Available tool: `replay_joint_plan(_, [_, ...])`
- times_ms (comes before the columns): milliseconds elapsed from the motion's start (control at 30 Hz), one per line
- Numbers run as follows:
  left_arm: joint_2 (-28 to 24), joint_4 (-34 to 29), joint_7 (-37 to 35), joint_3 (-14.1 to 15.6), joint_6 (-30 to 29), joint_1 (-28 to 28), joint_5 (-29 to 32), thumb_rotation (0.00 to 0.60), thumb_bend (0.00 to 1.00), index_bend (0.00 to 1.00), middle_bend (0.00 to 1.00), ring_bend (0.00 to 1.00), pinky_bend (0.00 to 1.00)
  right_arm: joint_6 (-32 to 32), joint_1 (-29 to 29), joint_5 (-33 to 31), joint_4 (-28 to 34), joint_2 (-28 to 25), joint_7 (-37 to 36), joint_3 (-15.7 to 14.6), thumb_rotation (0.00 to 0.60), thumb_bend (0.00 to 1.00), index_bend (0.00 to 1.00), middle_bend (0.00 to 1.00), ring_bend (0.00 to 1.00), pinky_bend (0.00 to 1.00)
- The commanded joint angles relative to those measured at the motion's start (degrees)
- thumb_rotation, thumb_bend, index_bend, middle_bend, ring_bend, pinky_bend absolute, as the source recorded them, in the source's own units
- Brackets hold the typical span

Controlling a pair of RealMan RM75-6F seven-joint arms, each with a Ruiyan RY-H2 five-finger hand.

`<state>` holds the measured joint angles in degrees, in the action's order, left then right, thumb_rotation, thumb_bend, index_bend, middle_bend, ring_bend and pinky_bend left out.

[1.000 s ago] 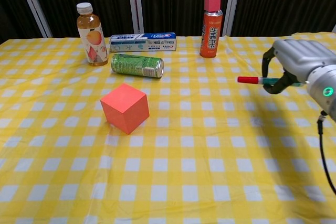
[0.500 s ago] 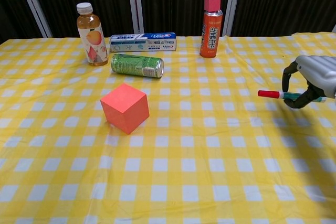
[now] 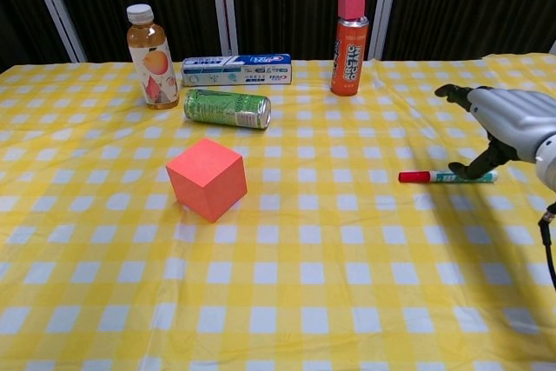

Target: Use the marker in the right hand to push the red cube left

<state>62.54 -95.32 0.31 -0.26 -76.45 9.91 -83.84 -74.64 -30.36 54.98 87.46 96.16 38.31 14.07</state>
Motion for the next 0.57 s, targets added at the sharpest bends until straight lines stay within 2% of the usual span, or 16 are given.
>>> replay_joint_plan(33, [0.0,0.2,-0.5,-0.2,-0.5,-0.2,0.0,0.600,0.00,0.02,0.00,0.00,0.06,-3.3,1.6,3.7,5.9,-5.0,0.2,-0.6,0.600,0.39,0.03,0.09,0.00,0.14])
replay_joint_plan(167, [0.4,0.7,-1.2,-0.5,-2.1,-0.8,-0.2,0.600,0.00,0.02,0.00,0.00,0.06,-7.0,6.0,11.6,13.3,-14.7,-4.1,-4.3,0.600,0.39,0.01,0.07,0.00,0.14])
replay_joint_plan(267, [0.9,1.4,-1.6,-0.8,-3.8,-1.3,-0.8,0.600,0.00,0.01,0.00,0.00,0.04,-11.0,10.9,18.2,15.8,-22.0,-10.4,-8.1,0.600,0.39,0.00,0.02,0.00,0.13])
replay_joint_plan(400, [1.8,2.4,-1.8,-1.2,-5.9,-1.9,-1.8,0.600,0.00,0.00,0.00,0.00,0.01,-15.4,17.3,24.0,13.9,-28.0,-20.5,-13.4,0.600,0.39,0.00,0.00,0.00,0.09])
replay_joint_plan(567, [3.8,4.4,-0.4,-1.9,-10.1,-2.8,-4.0,0.600,0.00,0.00,0.00,0.00,0.00,-20.5,22.8,30.7,7.5,-30.4,-29.1,-17.7,0.600,0.39,0.00,0.00,0.00,0.05])
